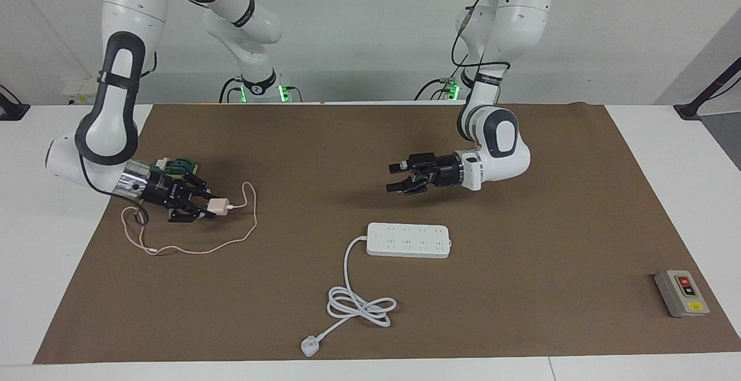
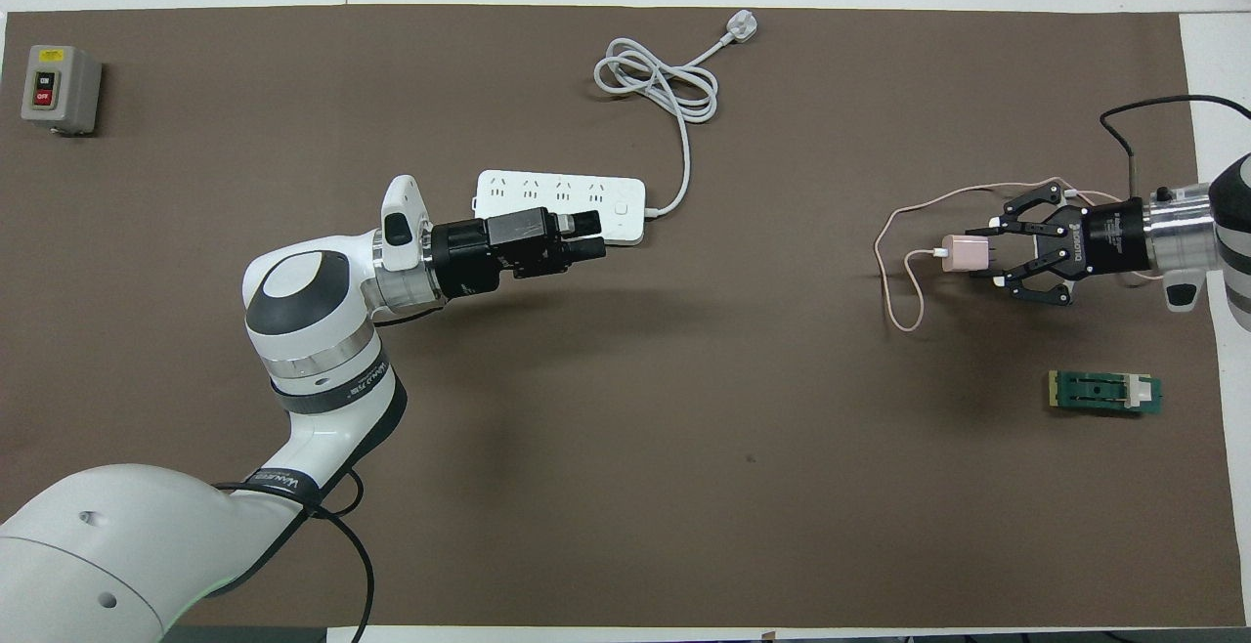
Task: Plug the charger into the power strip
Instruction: 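Carry the pink charger with the right gripper toward the power strip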
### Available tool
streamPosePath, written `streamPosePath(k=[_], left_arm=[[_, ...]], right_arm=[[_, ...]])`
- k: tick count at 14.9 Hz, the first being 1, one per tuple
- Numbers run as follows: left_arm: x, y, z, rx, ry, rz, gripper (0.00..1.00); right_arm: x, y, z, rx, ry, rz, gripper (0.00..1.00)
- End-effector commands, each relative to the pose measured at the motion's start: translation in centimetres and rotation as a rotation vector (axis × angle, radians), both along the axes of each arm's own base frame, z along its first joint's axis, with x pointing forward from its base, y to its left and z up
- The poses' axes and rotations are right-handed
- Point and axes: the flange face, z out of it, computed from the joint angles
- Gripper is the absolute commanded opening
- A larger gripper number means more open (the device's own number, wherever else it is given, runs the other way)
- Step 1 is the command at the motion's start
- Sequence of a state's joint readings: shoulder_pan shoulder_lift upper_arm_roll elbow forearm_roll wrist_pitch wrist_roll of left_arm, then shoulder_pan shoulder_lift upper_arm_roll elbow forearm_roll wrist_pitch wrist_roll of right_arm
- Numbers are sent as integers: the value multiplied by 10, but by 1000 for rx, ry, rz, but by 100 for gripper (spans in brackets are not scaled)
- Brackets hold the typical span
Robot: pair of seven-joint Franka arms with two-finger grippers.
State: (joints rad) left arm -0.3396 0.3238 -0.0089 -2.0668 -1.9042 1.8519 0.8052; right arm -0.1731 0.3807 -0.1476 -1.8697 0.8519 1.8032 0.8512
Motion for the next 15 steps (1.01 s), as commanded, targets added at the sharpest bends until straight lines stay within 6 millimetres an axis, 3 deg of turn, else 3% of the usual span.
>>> streamPosePath(k=[1,3,6,10,15], left_arm=[[-1,1,5,-3,1,22,100],[-1,1,5,-3,1,22,100],[1,2,7,-5,-4,24,100],[3,4,7,-4,-15,28,100],[3,3,9,-11,-22,24,100]], right_arm=[[9,60,59,6,14,-24,0],[9,115,95,-3,65,-42,0],[5,176,123,-23,58,-19,0],[-3,231,137,-34,66,12,0],[-16,304,132,-75,31,18,0]])
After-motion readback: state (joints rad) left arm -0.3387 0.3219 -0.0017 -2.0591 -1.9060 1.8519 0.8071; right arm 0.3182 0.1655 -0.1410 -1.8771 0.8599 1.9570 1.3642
